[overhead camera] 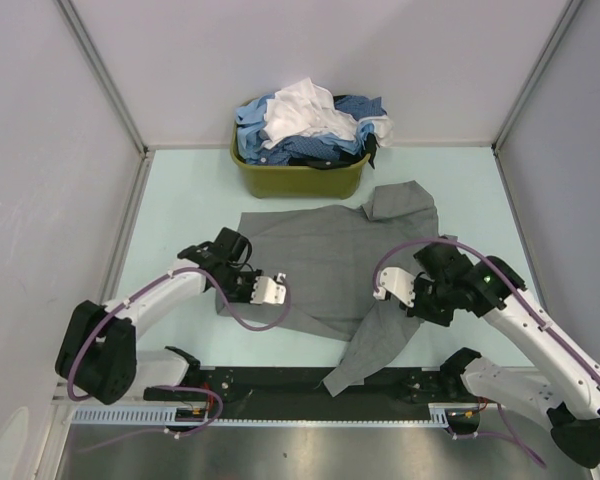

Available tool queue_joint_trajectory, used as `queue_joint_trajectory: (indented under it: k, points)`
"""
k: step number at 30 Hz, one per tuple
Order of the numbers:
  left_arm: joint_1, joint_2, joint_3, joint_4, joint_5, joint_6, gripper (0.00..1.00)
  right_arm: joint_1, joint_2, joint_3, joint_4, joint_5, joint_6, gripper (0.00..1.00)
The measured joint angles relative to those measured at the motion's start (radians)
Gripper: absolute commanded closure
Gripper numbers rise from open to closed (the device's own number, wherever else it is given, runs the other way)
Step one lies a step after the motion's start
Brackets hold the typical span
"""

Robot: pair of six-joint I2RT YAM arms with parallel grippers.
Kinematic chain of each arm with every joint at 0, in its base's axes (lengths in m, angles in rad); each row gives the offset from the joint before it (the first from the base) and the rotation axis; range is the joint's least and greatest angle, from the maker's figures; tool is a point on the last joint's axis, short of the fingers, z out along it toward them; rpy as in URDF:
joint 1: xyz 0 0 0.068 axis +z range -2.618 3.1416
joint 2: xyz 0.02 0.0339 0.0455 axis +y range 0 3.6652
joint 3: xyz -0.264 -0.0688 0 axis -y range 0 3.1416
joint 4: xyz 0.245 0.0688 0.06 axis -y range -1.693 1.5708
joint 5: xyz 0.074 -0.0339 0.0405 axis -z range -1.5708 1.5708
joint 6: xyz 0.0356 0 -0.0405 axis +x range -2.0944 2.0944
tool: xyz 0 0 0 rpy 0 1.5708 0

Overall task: Fold and stack the long sleeve shirts
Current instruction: Fold the shirt

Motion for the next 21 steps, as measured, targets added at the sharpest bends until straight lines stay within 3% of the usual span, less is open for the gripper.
queue_joint_trajectory:
  k: [2,3,4,7,8,14,19,21]
  points:
    - [0.0,0.001,0.0,-0.007,0.001,-0.001,0.9,0.006,0.0,0.0,-0.001,0.0,0.008,1.0]
    - [0.0,0.003,0.0,-0.008,0.001,-0.003,0.81,0.008,0.0,0.0,-0.001,0.001,0.01,1.0]
    - [0.0,0.008,0.002,-0.007,0.0,-0.004,0.63,0.01,0.0,0.0,-0.002,0.001,0.01,1.0]
    - [0.0,0.037,0.006,0.014,-0.006,-0.013,0.44,0.016,-0.001,0.002,-0.003,0.001,0.011,1.0]
    - [0.0,0.054,0.011,0.021,-0.007,-0.018,0.41,0.018,-0.001,0.002,-0.003,0.001,0.011,1.0]
    - [0.0,0.209,0.096,0.061,-0.013,-0.027,0.39,0.029,-0.013,0.002,-0.003,0.002,0.011,1.0]
    - [0.0,0.285,0.137,0.08,-0.016,-0.023,0.53,0.034,-0.03,0.002,-0.003,0.005,0.018,1.0]
    - [-0.001,0.295,0.137,0.07,-0.017,-0.015,0.67,0.035,-0.034,0.002,-0.003,0.008,0.022,1.0]
